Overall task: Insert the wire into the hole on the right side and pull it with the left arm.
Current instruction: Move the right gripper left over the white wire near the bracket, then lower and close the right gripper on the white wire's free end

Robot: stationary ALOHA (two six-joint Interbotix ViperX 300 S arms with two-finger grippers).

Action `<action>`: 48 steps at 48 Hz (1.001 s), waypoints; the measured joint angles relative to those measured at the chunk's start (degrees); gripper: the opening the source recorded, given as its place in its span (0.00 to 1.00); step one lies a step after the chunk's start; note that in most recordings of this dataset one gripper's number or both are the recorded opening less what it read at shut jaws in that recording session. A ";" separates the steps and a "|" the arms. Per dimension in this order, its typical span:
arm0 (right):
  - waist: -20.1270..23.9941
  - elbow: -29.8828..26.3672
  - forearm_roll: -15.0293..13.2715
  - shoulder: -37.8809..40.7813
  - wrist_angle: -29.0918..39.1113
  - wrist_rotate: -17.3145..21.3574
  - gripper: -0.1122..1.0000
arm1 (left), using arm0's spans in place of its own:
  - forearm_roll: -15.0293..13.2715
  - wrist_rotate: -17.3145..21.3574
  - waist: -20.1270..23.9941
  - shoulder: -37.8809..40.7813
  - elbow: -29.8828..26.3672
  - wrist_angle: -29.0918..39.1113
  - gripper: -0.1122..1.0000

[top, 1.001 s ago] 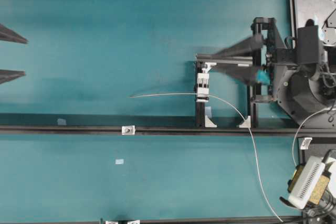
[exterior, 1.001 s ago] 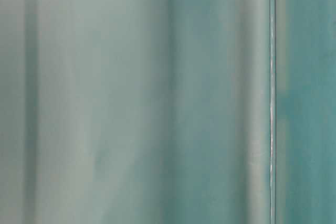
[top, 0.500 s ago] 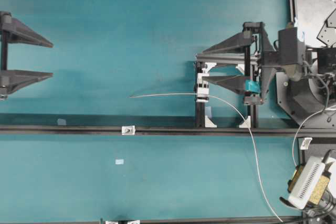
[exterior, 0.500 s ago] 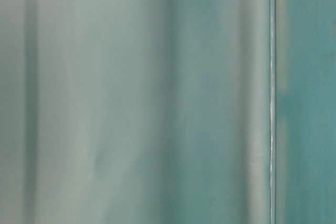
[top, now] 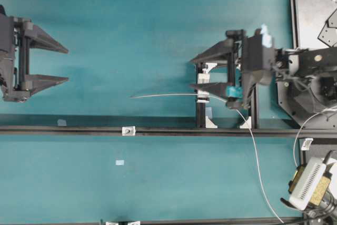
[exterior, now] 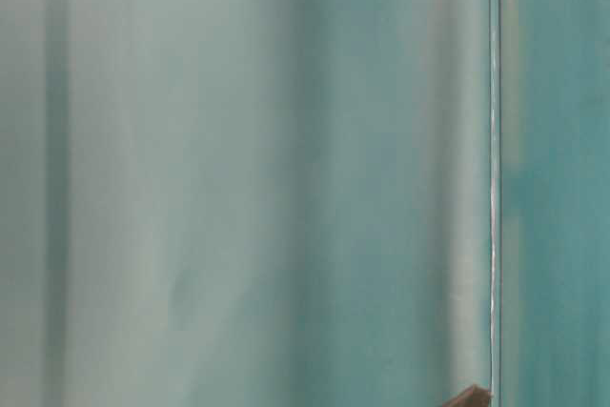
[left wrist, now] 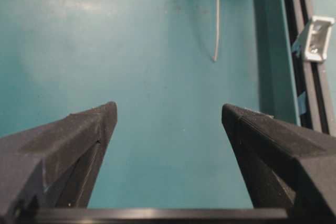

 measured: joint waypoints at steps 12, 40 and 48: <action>0.44 -3.08 0.00 6.42 0.70 0.00 0.77 | -0.09 0.00 0.00 2.02 -0.53 0.00 0.70; 0.62 -9.32 -0.09 18.72 0.79 0.00 0.77 | 0.00 0.00 0.97 3.16 -0.70 -0.09 0.70; 0.62 -10.81 -0.09 21.36 0.70 -0.09 0.77 | 0.00 0.00 1.32 3.25 -0.62 0.00 0.70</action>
